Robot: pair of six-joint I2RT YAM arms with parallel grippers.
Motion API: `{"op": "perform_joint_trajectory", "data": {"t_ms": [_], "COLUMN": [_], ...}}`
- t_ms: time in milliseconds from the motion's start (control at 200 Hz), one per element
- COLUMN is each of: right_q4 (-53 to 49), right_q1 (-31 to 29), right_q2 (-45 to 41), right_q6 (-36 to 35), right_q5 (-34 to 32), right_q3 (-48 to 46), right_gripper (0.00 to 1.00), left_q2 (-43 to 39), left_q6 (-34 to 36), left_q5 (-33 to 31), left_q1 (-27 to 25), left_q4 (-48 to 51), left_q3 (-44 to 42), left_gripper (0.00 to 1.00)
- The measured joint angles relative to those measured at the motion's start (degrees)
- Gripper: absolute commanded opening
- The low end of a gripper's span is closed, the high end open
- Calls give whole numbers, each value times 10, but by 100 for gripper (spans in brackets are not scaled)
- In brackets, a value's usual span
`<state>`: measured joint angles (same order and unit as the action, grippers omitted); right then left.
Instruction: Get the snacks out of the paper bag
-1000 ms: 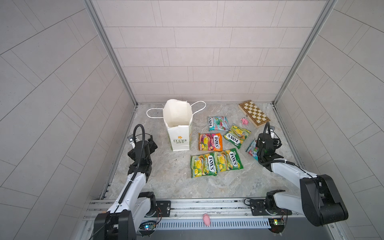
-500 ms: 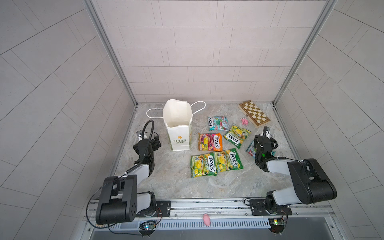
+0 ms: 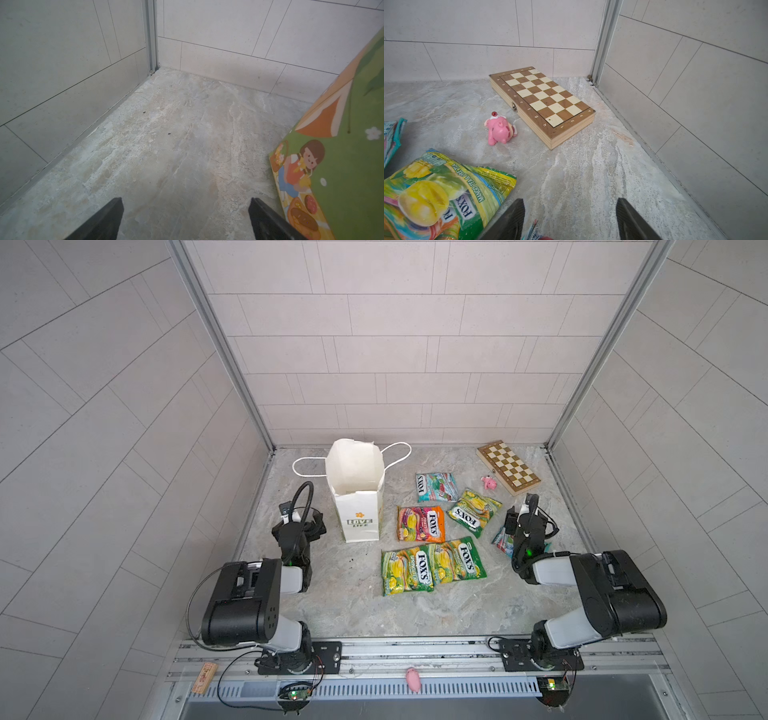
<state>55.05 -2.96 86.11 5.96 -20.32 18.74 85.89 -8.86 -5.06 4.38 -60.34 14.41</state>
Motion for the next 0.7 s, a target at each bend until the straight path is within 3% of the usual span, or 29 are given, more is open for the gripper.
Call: {"op": "perform_joint_trajectory", "data": {"t_ms": [170, 250, 701], "right_q4": [48, 50, 55], "right_q1": [1, 1, 0], "right_q2": [41, 44, 44], "right_q6": [-9, -10, -15], "right_q5": [26, 28, 23], "right_q3": [-18, -22, -14], "right_gripper": [81, 99, 99], "left_q2": [57, 53, 53], "left_q6": [10, 15, 41], "left_q5": [21, 21, 41], "left_q1": [0, -2, -13], "left_q4": [-40, -21, 22], "left_q3": [-5, 0, 45], "left_gripper": [100, 100, 100]}}
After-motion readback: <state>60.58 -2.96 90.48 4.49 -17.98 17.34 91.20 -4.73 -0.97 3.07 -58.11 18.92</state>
